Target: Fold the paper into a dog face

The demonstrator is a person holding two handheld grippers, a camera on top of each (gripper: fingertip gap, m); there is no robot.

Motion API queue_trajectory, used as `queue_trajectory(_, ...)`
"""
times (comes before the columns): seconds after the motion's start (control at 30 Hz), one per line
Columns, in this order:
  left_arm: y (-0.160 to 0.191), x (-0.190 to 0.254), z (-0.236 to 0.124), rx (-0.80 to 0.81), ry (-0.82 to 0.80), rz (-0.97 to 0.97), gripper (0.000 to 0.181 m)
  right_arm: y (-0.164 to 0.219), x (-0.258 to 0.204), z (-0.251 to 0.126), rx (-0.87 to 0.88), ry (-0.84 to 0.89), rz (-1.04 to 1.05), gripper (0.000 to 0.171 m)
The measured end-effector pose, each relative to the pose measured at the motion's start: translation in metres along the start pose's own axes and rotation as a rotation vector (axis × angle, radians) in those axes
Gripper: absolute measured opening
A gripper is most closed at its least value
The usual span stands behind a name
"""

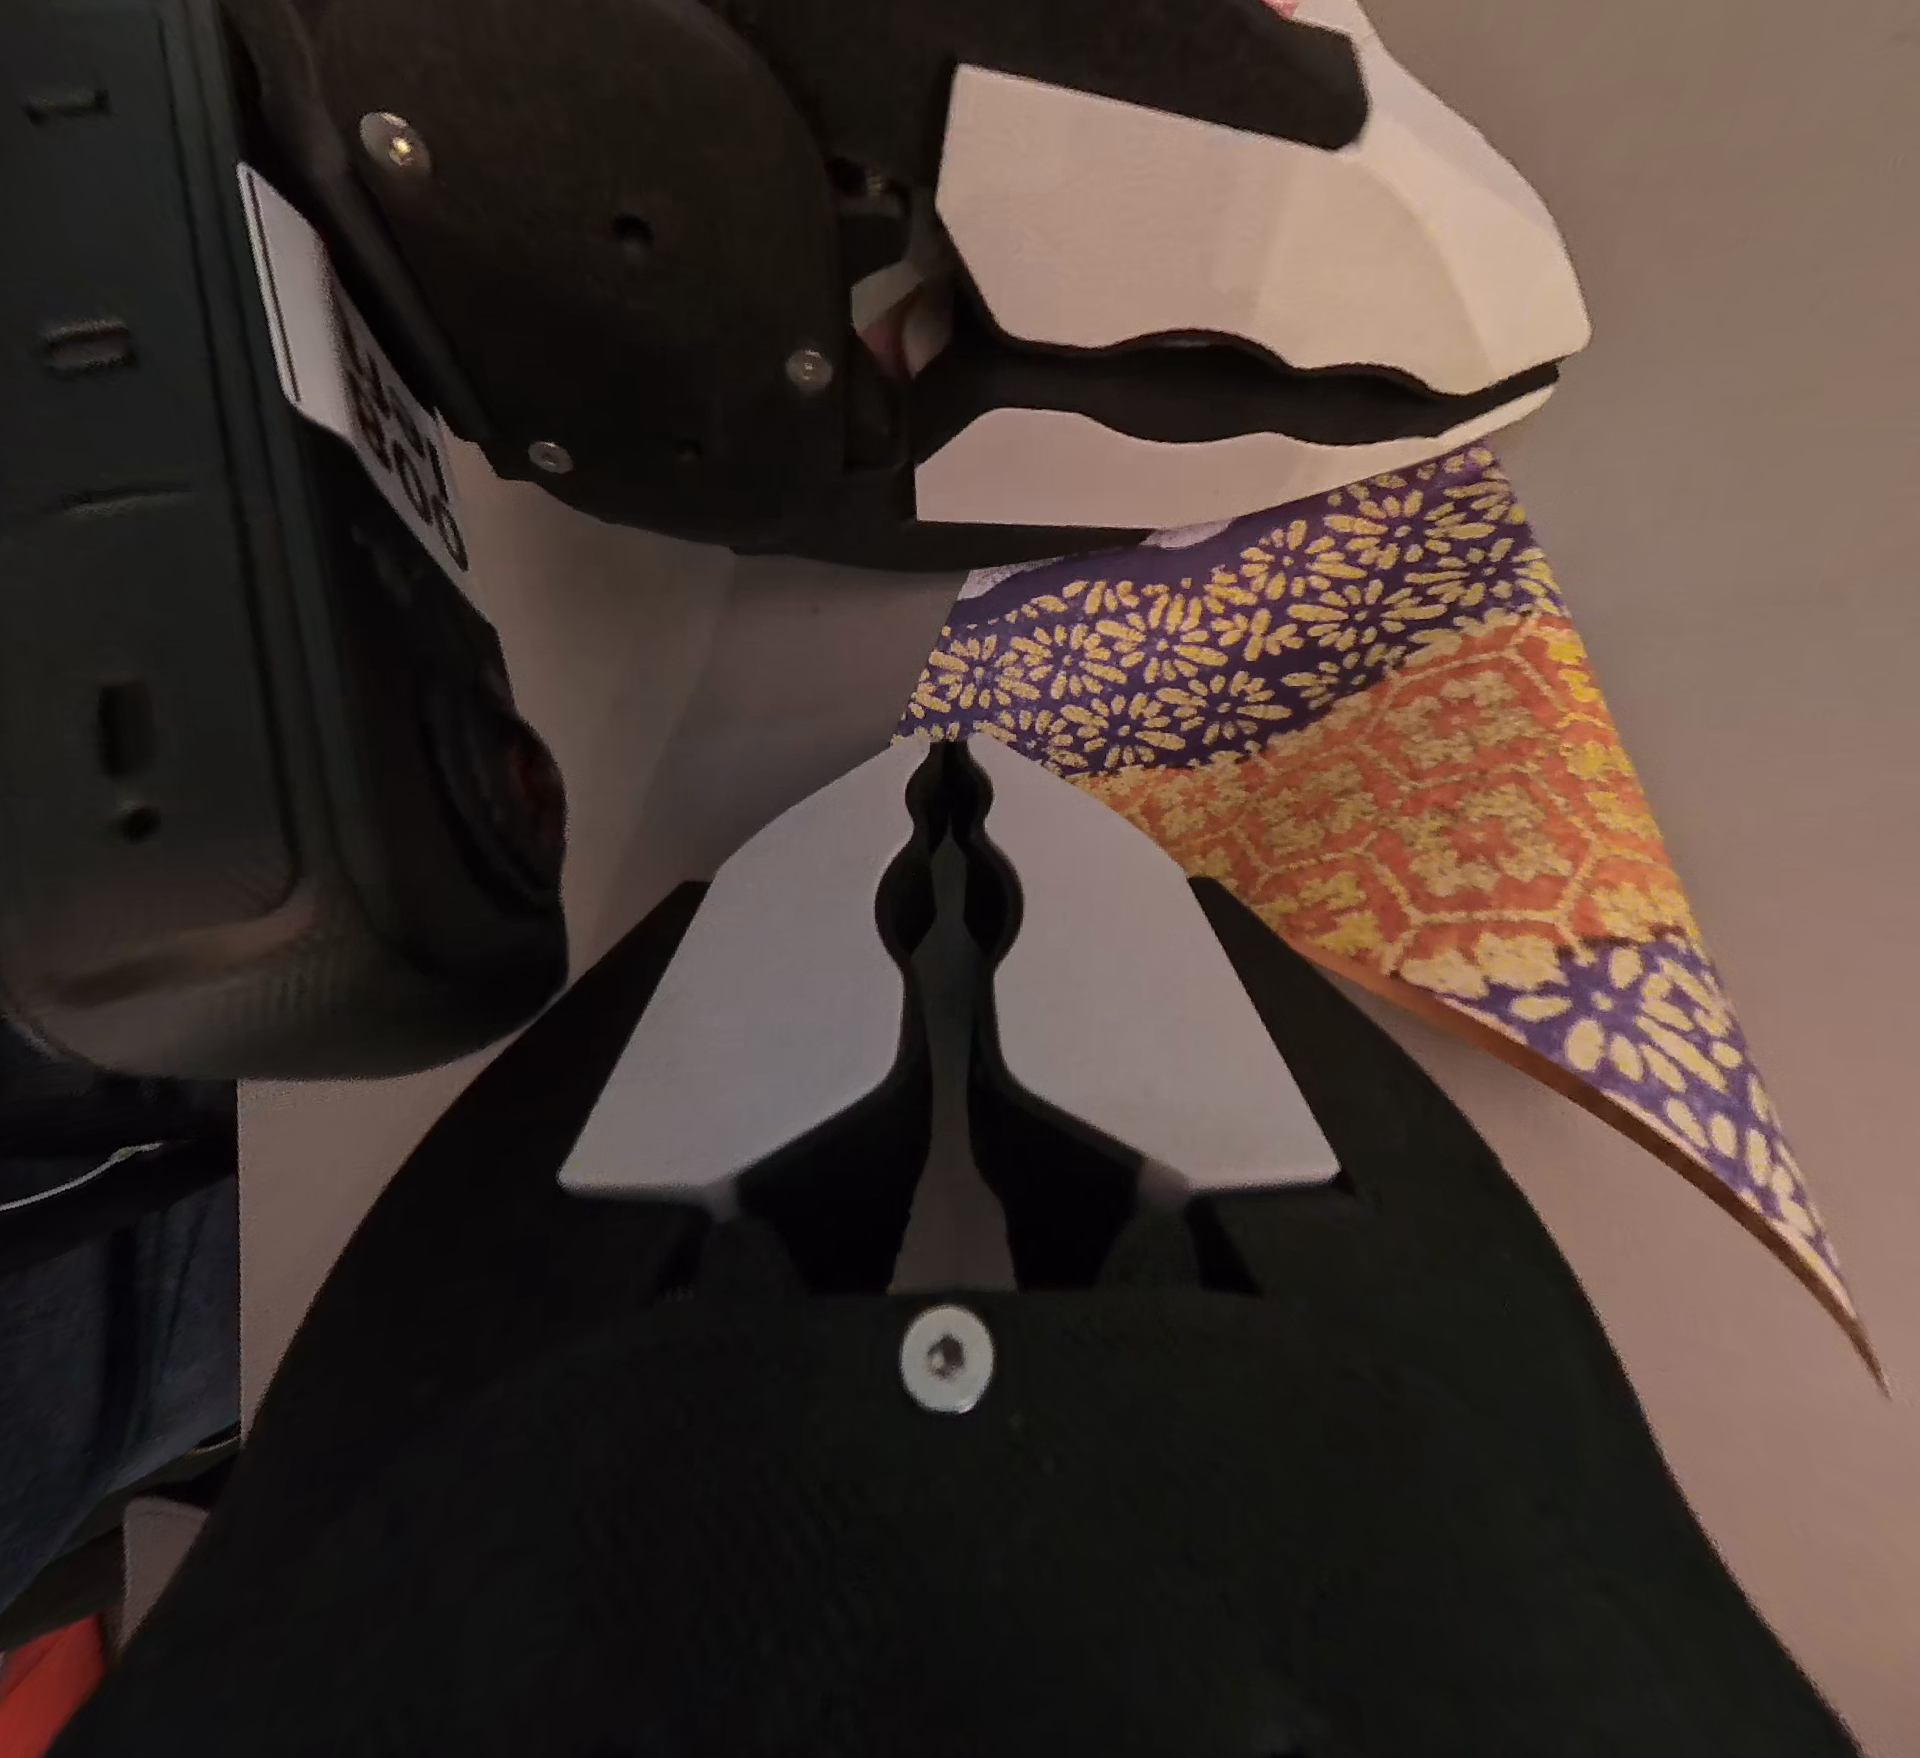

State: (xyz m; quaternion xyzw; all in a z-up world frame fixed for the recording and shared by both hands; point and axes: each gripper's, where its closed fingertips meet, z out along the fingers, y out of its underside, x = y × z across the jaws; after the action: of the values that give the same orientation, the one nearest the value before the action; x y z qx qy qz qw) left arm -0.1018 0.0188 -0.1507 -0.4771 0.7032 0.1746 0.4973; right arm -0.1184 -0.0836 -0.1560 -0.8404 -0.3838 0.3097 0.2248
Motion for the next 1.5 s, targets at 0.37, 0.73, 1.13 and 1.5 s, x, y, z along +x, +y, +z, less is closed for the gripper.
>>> queue_trajectory(0.37, 0.012, -0.006, 0.001, -0.018, -0.052, 0.055, 0.000, 0.000, 0.000, 0.000, 0.002, -0.004, 0.017, 0.004)
queue_trajectory(0.73, 0.020, -0.009, 0.002, -0.026, -0.073, 0.086, 0.000, 0.000, 0.001, 0.000, -0.001, -0.020, 0.045, 0.003)
queue_trajectory(1.13, 0.044, -0.018, 0.003, -0.075, -0.100, 0.080, 0.000, 0.000, 0.002, 0.000, -0.005, -0.040, 0.076, 0.003)
queue_trajectory(1.5, 0.058, -0.026, 0.002, -0.109, -0.151, 0.089, 0.000, 0.000, 0.002, 0.000, -0.005, -0.048, 0.089, 0.003)
